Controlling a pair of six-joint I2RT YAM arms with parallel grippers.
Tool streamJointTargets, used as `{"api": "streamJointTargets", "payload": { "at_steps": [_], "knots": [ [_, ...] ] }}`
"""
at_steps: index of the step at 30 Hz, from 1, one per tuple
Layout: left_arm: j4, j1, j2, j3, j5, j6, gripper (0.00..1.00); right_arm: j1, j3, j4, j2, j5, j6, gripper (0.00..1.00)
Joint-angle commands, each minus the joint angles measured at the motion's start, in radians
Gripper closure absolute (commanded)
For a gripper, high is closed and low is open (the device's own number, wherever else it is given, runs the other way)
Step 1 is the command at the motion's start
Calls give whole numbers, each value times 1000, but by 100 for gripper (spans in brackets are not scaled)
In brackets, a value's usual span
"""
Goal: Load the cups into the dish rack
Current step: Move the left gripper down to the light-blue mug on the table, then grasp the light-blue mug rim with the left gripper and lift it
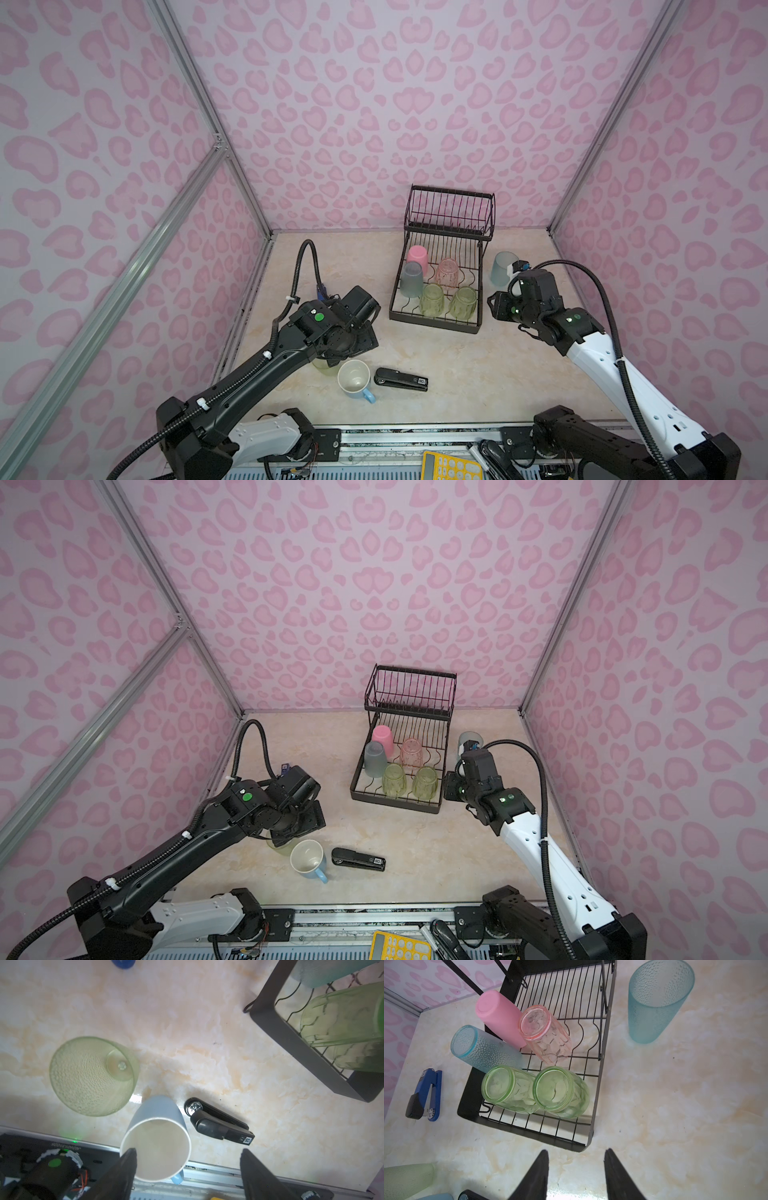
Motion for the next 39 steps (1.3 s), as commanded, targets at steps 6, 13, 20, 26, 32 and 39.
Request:
{"api": "streamJointTargets", "payload": {
  "at_steps": [6,13,20,26,32,39],
  "knots": [
    [-1,-56,35,-8,46,-337,24,1,-54,55,-23,-4,14,56],
    [20,-65,72,-32,4,-405,31,0,-47,35,-36,4,-16,56],
    [64,-64,123,-76,15,-406,35,1,-79,61,-43,-14,4,56],
    [113,-64,147,-125,21,-412,42,0,-91,48,-77,-2,13,56],
    [139,-64,168,-167,17,-415,54,0,-92,28,-91,20,3,56],
    [152,-65,152,-214,-6,-420,63,-1,-105,46,-93,12,14,56]
  ]
}}
